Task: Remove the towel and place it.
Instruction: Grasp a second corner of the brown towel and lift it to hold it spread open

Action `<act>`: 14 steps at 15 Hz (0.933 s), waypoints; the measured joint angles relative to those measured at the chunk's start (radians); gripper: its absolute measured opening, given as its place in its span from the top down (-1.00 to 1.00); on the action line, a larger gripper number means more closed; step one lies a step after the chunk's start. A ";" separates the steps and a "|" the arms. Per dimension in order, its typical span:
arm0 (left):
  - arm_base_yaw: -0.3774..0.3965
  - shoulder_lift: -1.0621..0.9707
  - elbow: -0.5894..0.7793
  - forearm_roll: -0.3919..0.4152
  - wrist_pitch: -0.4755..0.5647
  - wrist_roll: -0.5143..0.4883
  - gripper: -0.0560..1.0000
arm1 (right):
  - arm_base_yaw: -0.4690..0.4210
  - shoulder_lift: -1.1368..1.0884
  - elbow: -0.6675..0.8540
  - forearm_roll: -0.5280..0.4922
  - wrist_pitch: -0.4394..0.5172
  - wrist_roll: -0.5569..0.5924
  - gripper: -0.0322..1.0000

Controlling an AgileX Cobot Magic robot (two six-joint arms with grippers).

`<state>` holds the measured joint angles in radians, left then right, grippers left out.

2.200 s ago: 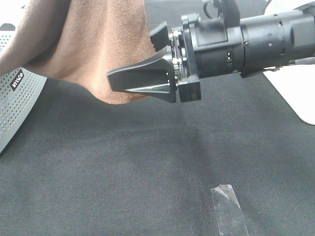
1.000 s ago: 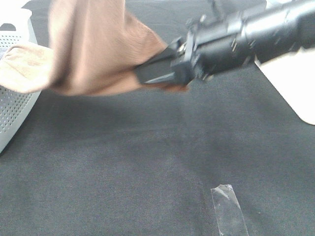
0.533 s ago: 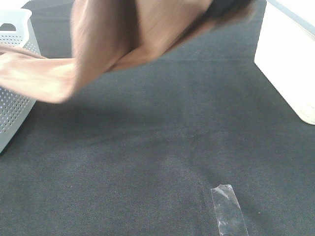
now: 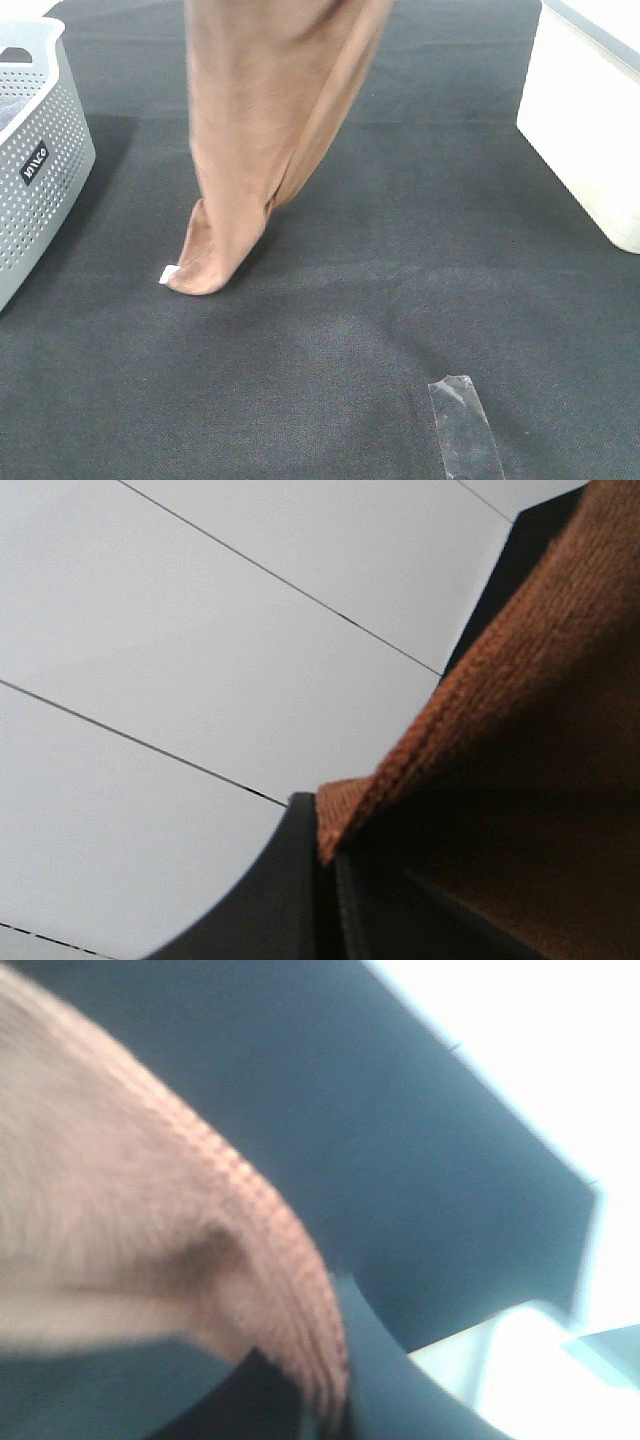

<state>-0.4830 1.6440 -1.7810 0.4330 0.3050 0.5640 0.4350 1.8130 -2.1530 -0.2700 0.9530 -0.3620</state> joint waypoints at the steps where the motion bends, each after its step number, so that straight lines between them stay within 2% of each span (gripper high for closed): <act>1: 0.029 0.015 0.000 0.000 -0.078 -0.001 0.89 | 0.000 0.027 -0.040 -0.050 -0.040 0.024 0.94; 5: 0.130 0.080 0.000 0.000 -0.436 -0.001 0.89 | 0.000 0.076 -0.106 -0.107 -0.305 0.048 0.94; 7: 0.169 0.121 0.000 -0.007 -0.573 -0.001 0.89 | -0.008 0.103 -0.112 -0.115 -0.427 0.067 0.94; 10: 0.214 0.189 -0.071 -0.036 -0.595 -0.001 0.89 | -0.056 0.140 -0.113 -0.122 -0.480 0.122 0.94; 14: 0.225 0.286 -0.194 -0.068 -0.595 -0.001 0.89 | -0.076 0.158 -0.113 -0.111 -0.590 0.166 0.94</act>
<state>-0.2580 1.9300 -1.9750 0.3650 -0.2900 0.5630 0.3590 1.9710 -2.2660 -0.3810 0.3630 -0.1960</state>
